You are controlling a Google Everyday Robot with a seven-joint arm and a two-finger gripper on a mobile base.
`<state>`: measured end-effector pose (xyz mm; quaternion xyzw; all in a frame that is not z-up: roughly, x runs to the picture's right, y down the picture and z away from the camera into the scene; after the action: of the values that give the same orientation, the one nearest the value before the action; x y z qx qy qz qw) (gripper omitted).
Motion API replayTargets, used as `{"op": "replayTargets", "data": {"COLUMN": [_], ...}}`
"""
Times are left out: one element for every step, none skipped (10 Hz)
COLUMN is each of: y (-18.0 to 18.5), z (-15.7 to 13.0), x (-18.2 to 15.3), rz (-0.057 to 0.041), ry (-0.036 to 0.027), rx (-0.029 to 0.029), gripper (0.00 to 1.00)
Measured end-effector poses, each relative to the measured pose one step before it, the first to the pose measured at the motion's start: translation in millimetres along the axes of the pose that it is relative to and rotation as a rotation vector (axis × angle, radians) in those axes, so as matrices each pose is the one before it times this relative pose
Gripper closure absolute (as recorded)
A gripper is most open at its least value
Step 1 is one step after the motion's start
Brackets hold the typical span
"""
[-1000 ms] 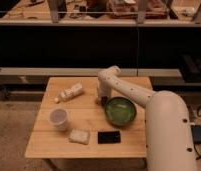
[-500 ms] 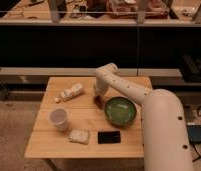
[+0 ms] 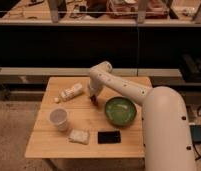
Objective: Drag the pepper across the table
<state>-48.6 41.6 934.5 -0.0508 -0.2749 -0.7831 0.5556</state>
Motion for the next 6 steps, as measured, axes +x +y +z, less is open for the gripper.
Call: {"op": "replayTargets", "data": {"y": [-5.78,-8.99,-7.38,-3.85,-9.19,-9.33], "z": [3.48,6.40,3.77,0.85,0.86,0.66], "x": [-5.35,-7.77,-5.61,-1.71,-3.50,-4.05], "rz": [-0.00967,-0.00879,-0.00464,-0.00330,-0.00883,-0.01122], "ry": [-0.00446,-0.00618,-0.00231,0.00160,0.00335,0.00244], "rx": [-0.00087,0.00245,0.00455,0.00257,0.00758,0.00604], "gripper": [0.74,0.74,0.74,0.74,0.74,0.74]}}
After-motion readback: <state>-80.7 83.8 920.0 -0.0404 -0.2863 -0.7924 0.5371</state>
